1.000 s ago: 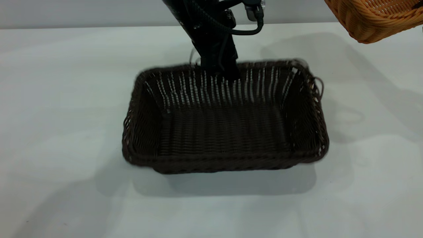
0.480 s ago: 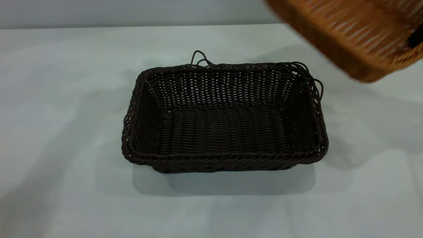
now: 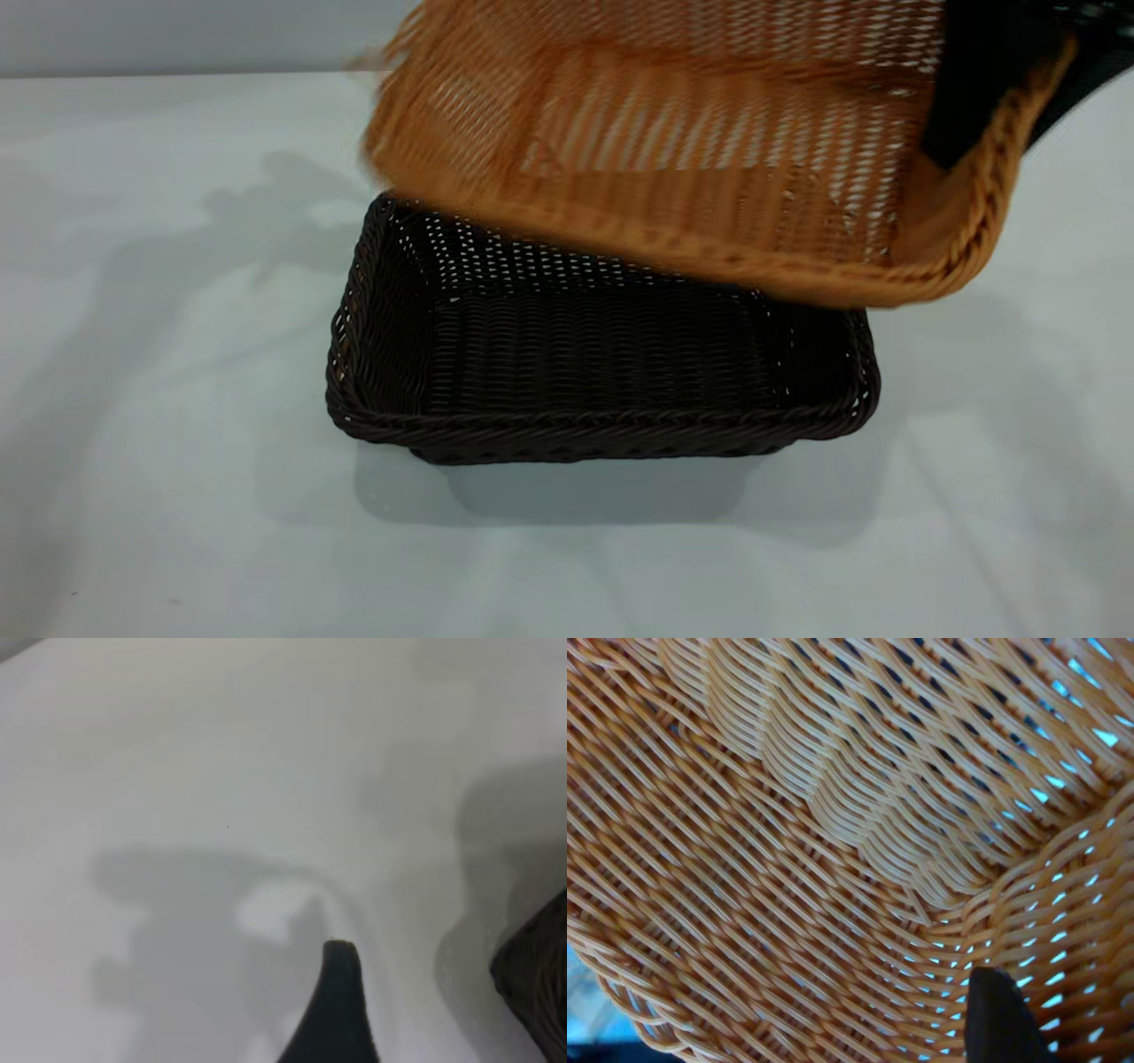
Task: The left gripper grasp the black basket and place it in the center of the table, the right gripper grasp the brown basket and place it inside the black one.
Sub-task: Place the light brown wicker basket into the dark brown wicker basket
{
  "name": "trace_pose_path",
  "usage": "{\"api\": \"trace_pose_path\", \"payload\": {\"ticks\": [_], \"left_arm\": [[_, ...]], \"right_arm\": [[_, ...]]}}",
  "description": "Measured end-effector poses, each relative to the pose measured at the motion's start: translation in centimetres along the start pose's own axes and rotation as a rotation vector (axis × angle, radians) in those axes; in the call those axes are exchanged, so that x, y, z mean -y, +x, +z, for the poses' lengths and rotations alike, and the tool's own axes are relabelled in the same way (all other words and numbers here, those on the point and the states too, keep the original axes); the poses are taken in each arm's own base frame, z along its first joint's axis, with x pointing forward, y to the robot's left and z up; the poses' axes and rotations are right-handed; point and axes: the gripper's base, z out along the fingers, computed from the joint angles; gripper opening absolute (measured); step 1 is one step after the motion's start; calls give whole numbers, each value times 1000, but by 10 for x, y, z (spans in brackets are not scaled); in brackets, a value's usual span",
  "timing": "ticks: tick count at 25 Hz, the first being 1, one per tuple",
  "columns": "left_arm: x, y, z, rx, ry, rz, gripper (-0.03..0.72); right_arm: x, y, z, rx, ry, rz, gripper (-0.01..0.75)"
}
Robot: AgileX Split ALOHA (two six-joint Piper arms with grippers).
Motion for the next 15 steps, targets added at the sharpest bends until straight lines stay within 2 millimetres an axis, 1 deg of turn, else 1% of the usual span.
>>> {"api": "trace_pose_path", "payload": {"ticks": [3, 5, 7, 10, 15], "left_arm": [[0, 0, 0, -3, 2, 0, 582], [0, 0, 0, -3, 2, 0, 582], [0, 0, 0, -3, 2, 0, 582], [0, 0, 0, -3, 2, 0, 582], [0, 0, 0, -3, 2, 1, 582]], "right_arm": [[-16, -15, 17, -53, 38, -69, 230], [-18, -25, 32, -81, 61, -95, 230], [-17, -31, 43, -97, 73, -121, 229], [-14, -34, 53, -121, 76, -144, 229], [-11, -34, 61, -149, 82, -161, 229]]}}
